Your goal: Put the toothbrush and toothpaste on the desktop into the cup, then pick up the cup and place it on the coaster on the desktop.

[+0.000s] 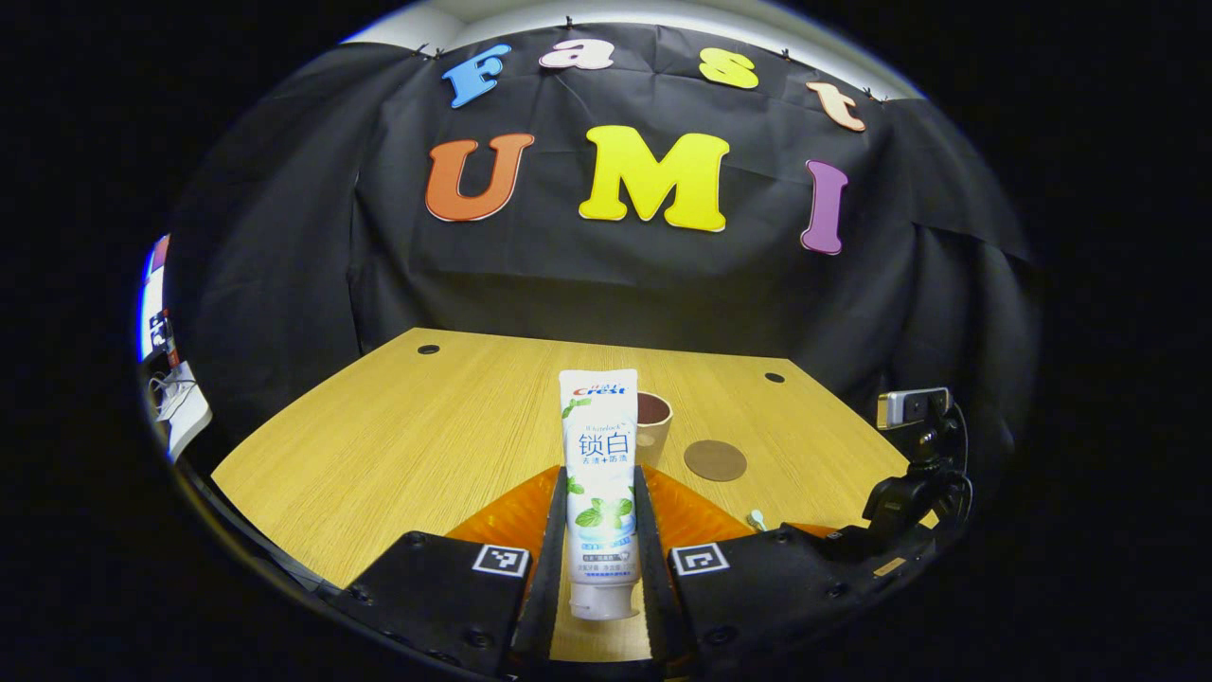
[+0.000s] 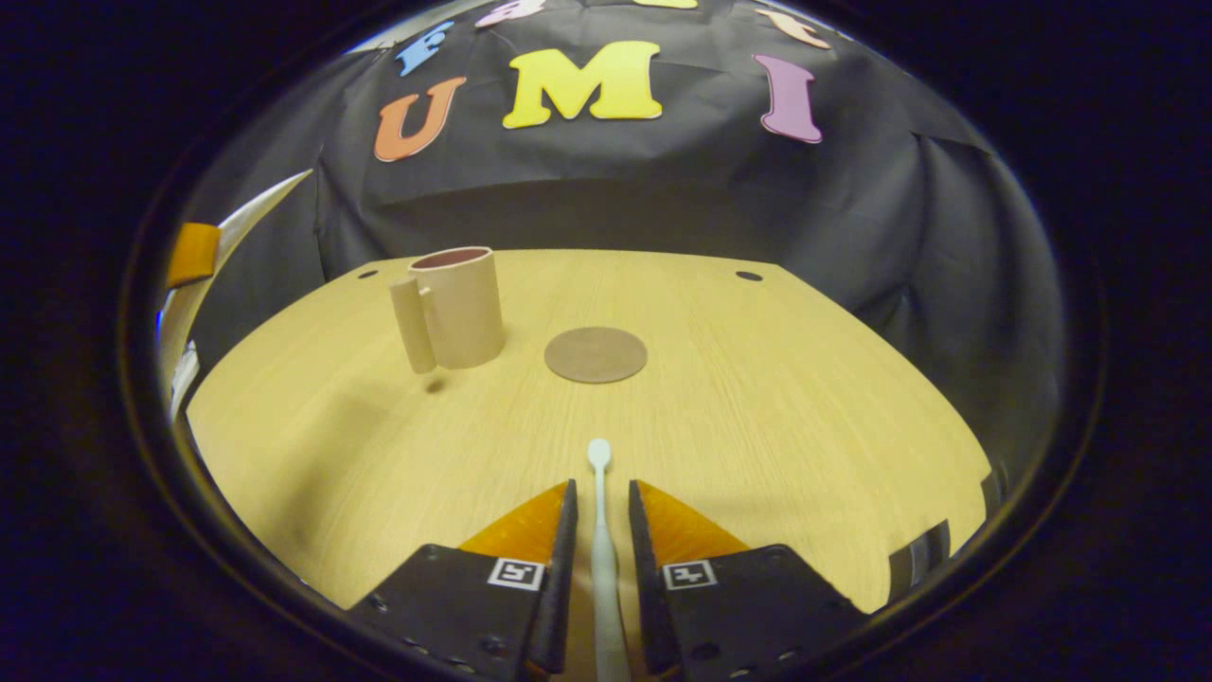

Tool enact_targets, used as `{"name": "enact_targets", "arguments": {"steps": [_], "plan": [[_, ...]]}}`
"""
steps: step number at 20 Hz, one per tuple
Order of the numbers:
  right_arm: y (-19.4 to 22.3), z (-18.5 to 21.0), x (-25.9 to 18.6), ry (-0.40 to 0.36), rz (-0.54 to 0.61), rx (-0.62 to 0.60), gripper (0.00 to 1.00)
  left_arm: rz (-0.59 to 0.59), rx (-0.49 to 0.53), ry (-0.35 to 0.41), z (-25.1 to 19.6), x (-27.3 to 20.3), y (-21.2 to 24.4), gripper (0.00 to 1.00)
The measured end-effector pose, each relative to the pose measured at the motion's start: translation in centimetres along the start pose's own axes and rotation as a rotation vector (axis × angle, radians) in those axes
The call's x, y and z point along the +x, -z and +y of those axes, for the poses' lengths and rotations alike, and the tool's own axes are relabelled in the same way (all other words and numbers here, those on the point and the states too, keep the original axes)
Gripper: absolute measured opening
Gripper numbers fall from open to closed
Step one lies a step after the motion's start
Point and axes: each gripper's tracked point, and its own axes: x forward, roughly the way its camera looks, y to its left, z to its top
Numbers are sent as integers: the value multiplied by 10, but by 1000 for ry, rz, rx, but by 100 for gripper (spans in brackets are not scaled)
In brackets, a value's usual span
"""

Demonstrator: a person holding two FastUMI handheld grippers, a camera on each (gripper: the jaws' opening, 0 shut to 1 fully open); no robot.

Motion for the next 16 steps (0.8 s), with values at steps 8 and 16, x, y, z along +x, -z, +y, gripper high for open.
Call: {"name": "enact_targets", "arguments": {"steps": [8,16], "plan": [[-6,2,-1,-125,15,99,0,-39,-19,19,-6,37,-17,40],[-51,-8,-53,-227,-130,151,0,-166,-36,60,-27,102,-77,40]]}}
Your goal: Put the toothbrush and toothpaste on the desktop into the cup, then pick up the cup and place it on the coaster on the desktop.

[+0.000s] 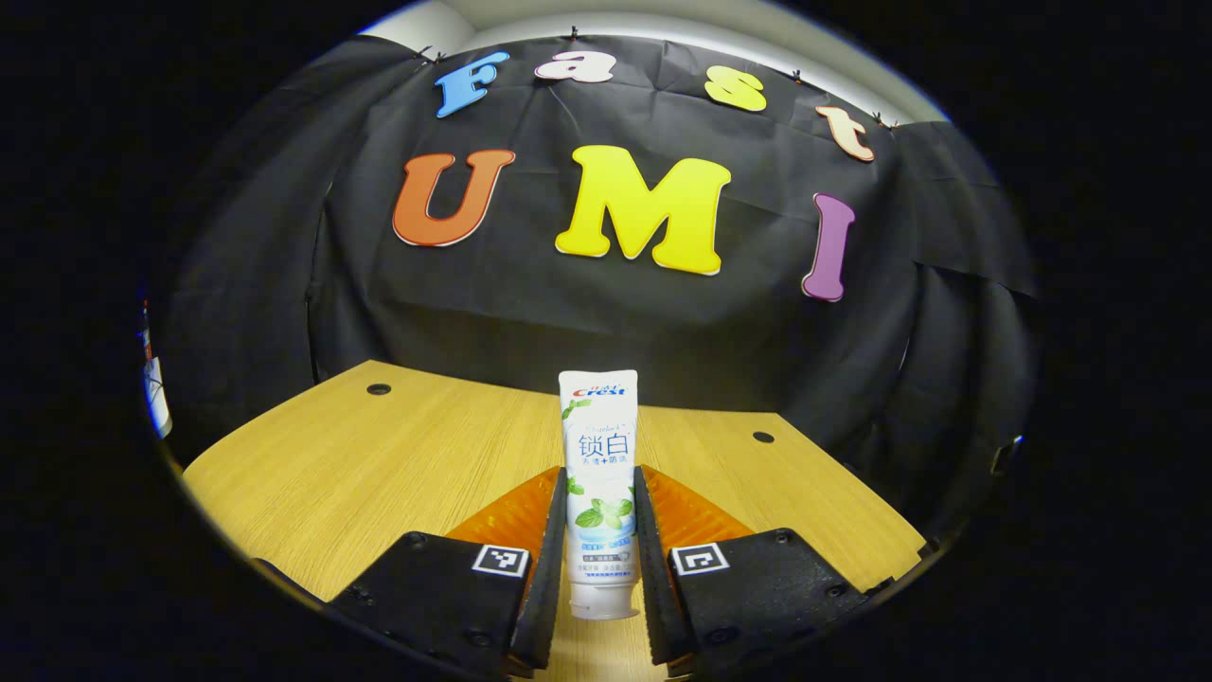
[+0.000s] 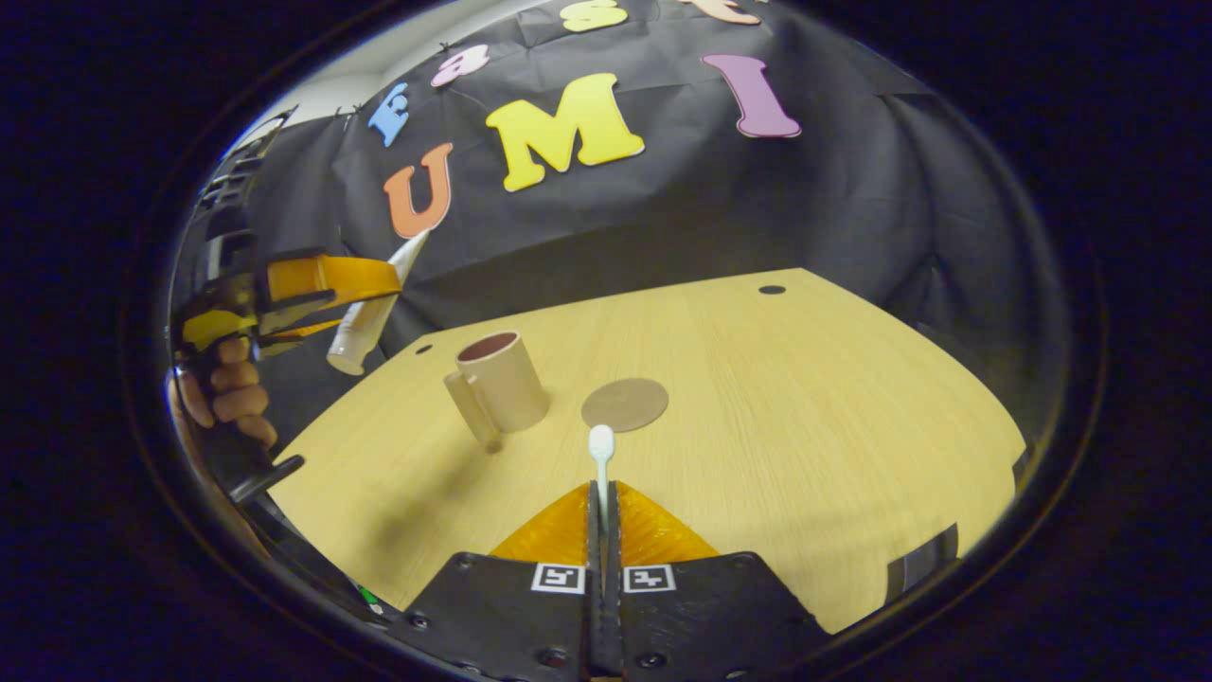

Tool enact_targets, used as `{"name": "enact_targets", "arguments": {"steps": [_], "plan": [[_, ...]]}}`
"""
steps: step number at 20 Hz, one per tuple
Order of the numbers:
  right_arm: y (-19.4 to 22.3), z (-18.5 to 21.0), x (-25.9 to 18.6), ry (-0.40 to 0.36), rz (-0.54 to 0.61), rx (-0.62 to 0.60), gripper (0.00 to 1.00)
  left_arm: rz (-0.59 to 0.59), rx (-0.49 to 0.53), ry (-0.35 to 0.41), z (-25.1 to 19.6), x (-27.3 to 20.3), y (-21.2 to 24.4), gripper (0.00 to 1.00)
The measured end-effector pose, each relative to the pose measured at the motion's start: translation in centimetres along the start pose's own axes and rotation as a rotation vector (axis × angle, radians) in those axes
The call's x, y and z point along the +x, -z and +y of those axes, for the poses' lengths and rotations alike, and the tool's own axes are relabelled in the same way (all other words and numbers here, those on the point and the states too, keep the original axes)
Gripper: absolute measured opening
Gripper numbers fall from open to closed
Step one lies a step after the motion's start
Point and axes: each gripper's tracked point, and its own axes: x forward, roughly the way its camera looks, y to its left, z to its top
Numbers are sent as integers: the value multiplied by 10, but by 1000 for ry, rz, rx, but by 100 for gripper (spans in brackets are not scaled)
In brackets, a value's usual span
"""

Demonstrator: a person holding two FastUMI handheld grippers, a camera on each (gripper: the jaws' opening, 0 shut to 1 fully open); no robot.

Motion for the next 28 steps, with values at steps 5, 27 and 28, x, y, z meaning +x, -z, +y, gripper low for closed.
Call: {"name": "enact_targets", "arguments": {"steps": [5,27,28], "plan": [[-26,4,-24,-45,-76,-27,0,-54,6,7,-7,37,-13,41],[-37,-9,-25,-35,-111,-14,0,15,-33,-3,0,78,18,44],[-38,-9,-25,-34,-113,-11,0,19,-33,-3,1,79,19,45]]}}
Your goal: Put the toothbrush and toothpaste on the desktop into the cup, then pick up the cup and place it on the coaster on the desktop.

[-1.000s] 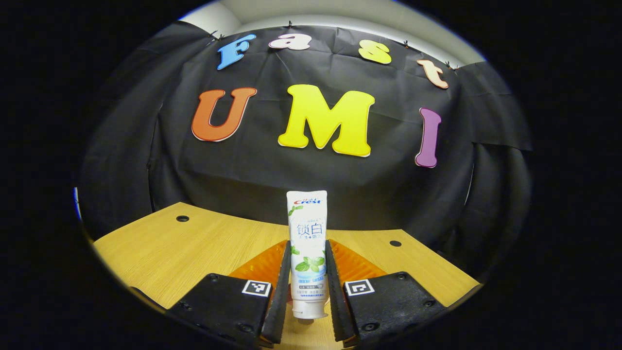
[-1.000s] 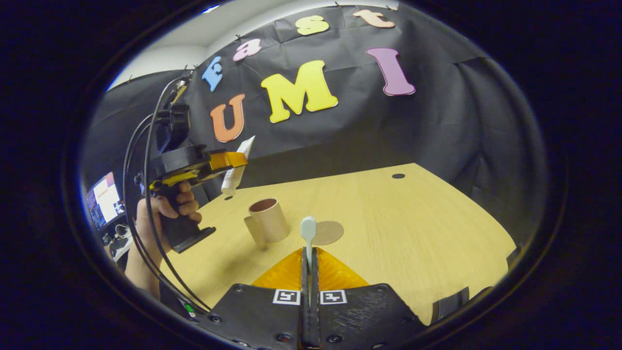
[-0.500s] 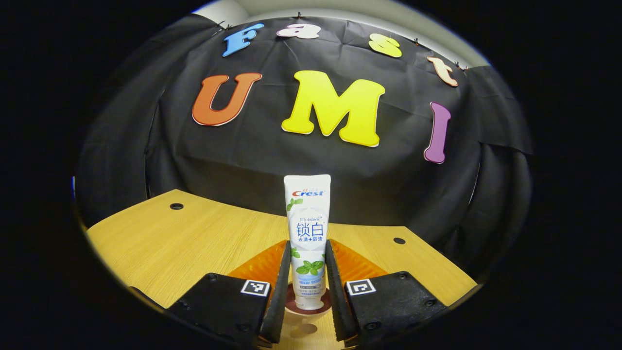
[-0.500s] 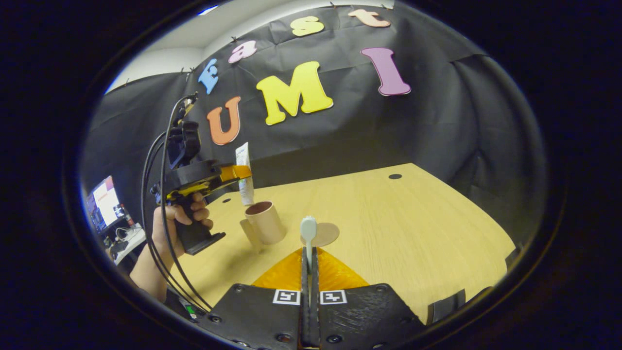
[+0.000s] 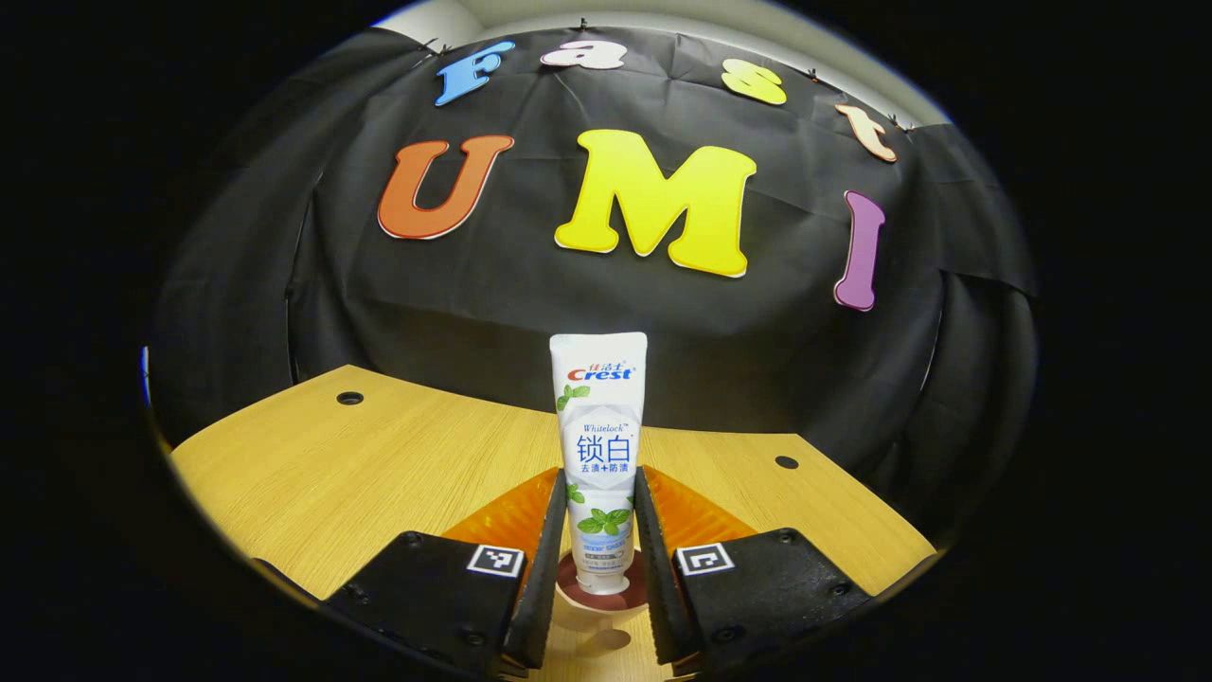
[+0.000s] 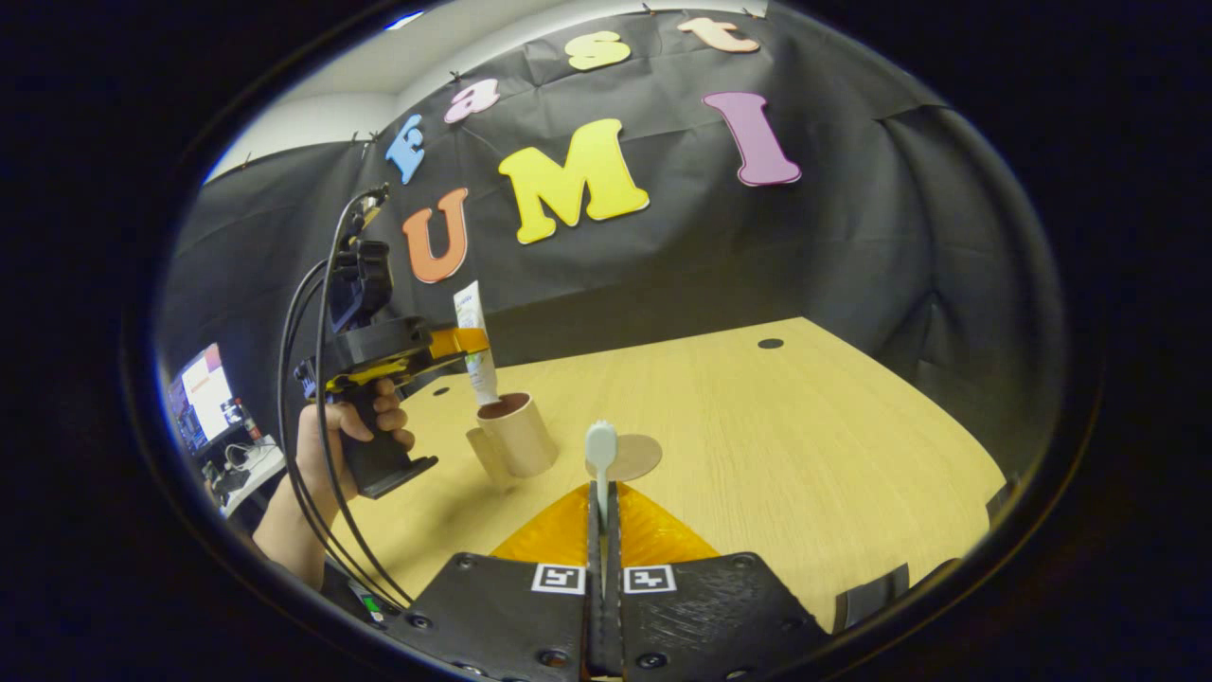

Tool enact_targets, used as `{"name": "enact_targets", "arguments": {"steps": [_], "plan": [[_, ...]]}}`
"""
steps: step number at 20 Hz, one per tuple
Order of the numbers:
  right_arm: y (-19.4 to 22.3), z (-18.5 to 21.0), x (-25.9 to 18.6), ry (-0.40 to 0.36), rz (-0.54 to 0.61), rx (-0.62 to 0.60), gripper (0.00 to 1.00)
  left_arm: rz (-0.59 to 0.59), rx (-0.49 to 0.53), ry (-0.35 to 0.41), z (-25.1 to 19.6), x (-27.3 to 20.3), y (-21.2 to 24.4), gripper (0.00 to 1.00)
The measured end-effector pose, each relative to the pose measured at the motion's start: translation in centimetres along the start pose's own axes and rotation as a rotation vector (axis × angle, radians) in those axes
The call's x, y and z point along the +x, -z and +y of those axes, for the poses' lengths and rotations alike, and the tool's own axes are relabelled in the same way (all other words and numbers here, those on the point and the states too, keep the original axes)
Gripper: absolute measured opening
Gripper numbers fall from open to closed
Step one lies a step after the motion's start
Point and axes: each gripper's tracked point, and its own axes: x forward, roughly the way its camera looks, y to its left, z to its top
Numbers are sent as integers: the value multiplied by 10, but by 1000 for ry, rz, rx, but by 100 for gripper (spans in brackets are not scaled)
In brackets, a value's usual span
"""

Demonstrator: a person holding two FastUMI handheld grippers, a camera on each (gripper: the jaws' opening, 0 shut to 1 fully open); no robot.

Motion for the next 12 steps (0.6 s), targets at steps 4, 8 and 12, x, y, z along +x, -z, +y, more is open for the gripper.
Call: {"name": "enact_targets", "arguments": {"steps": [4,8,12], "plan": [[2,0,1,0,6,7,0,17,10,-9,2,0,5,45],[2,-1,2,-2,5,2,0,-8,27,-17,2,0,-3,48],[1,0,1,-5,4,-1,0,-25,45,-5,-3,-4,-6,58]]}}
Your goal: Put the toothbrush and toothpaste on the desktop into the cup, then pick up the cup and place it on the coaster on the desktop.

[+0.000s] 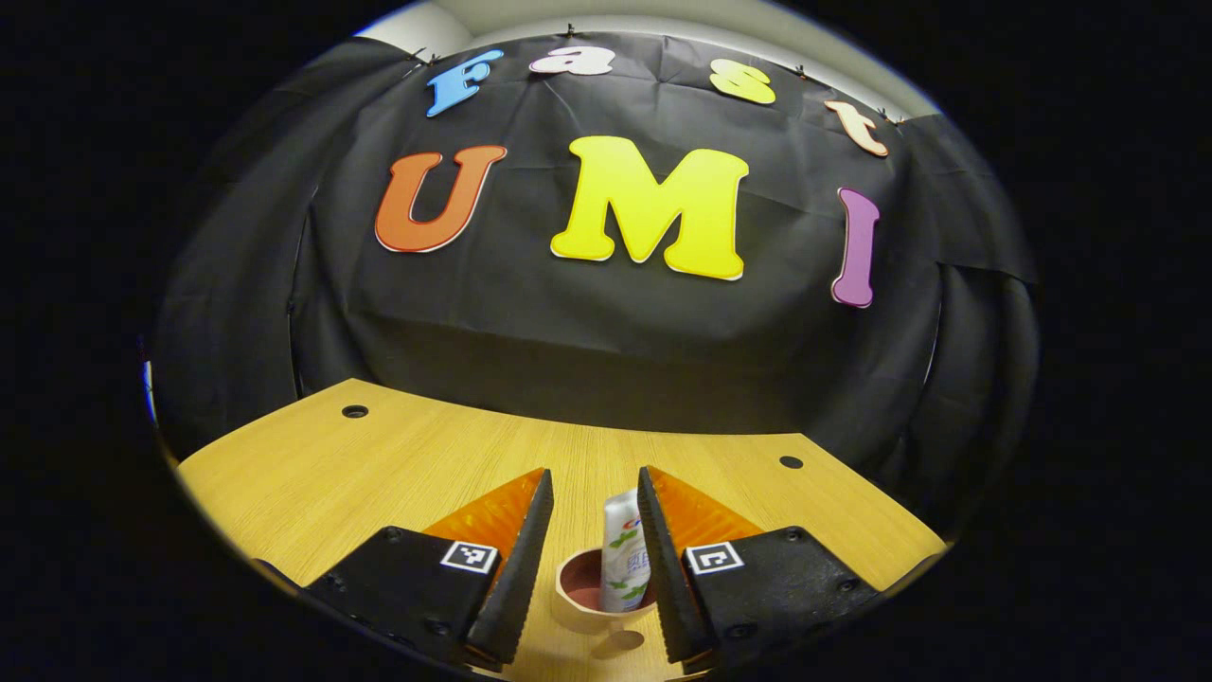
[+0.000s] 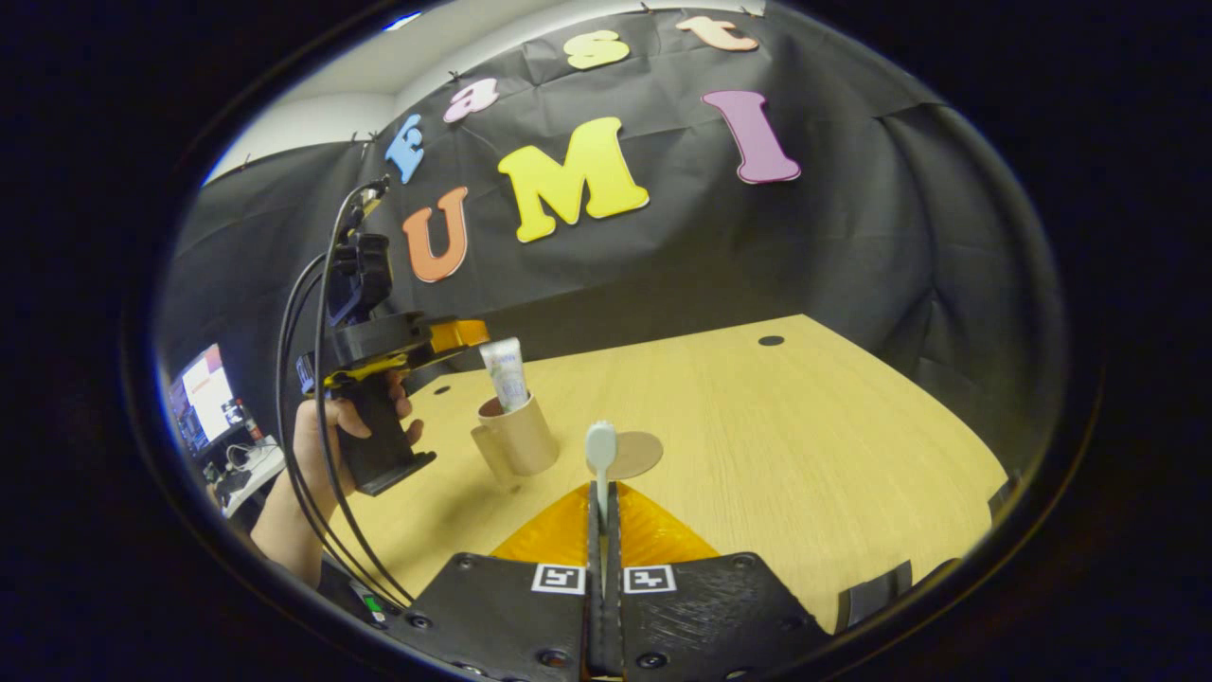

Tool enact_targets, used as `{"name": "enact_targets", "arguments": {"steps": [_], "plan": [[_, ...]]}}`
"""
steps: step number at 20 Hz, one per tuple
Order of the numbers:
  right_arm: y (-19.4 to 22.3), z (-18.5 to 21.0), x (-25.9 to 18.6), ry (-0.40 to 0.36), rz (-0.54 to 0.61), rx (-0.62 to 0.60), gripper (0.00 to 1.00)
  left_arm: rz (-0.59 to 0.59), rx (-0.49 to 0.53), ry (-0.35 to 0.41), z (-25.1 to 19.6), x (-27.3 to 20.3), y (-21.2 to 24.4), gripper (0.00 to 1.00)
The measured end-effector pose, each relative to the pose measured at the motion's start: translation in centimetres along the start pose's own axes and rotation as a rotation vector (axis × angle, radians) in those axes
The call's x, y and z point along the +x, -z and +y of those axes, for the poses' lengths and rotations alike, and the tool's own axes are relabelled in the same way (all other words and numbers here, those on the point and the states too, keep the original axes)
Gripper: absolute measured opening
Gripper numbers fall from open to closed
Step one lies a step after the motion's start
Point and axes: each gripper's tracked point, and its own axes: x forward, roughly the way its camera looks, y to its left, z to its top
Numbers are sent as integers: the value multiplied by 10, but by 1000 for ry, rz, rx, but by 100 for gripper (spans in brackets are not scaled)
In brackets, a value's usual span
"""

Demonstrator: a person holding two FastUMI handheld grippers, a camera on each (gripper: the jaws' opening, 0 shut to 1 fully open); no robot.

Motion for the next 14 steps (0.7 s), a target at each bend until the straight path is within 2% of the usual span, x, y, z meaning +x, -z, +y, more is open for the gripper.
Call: {"name": "enact_targets", "arguments": {"steps": [2,3,5,6,11,14], "plan": [[-1,1,-1,-8,-6,-10,0,2,12,6,0,-3,-2,69],[-4,2,-1,-15,-12,-20,0,-6,13,-3,3,-6,-5,81],[-10,5,-3,-28,-28,-46,0,-38,10,-23,9,-10,-13,96],[-15,7,-3,-33,-38,-62,0,-50,14,-28,12,-16,-17,100],[-61,53,29,-99,-117,-158,0,-81,40,-72,38,-44,-26,98],[-99,85,47,-144,-230,-212,0,-90,48,-109,63,-64,-23,98]]}}
